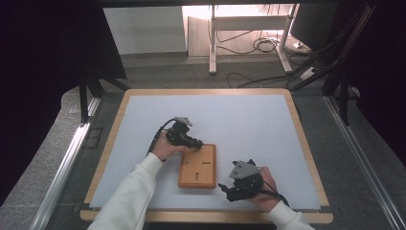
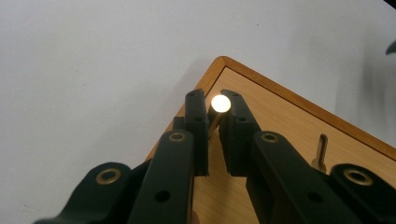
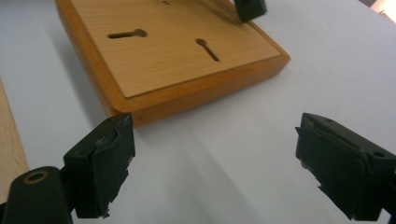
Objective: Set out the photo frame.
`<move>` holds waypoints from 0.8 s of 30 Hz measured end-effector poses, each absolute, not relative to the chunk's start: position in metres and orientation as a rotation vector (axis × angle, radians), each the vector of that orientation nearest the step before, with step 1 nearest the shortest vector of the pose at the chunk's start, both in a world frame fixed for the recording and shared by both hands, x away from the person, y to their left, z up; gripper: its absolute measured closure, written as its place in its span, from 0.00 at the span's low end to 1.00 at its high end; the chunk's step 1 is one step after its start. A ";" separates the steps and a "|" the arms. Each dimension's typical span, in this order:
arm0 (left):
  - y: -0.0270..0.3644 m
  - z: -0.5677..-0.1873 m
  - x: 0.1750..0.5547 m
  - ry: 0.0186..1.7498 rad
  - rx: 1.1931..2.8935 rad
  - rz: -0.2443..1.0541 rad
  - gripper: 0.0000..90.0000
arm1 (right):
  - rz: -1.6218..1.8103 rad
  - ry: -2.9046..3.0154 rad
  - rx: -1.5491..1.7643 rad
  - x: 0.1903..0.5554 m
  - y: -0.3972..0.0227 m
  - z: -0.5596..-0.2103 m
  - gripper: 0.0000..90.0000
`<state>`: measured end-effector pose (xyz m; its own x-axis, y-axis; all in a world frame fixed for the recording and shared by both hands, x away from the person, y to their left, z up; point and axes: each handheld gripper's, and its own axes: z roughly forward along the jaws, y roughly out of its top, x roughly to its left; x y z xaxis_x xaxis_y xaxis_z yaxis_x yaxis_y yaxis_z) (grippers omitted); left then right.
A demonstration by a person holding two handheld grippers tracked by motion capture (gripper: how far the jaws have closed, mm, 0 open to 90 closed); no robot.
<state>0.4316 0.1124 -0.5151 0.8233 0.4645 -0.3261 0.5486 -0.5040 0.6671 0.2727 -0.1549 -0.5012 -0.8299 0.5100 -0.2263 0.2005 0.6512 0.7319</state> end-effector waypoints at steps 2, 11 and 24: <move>0.112 -0.515 0.432 0.743 2.185 -0.137 0.92 | 1.003 2.457 0.536 0.270 -0.148 -0.502 0.12; 0.112 -0.515 0.434 0.740 2.188 -0.146 0.92 | 0.921 2.477 0.421 0.264 -0.117 -0.511 0.10; 0.112 -0.515 0.434 0.737 2.190 -0.149 0.92 | 0.822 2.439 0.333 0.262 -0.090 -0.523 0.11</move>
<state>0.4335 0.1124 -0.5150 0.8231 0.4578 -0.3361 0.5524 -0.5080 0.6609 0.2622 -0.0896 -0.5226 -0.8240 0.3881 -0.4128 0.0591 0.7834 0.6186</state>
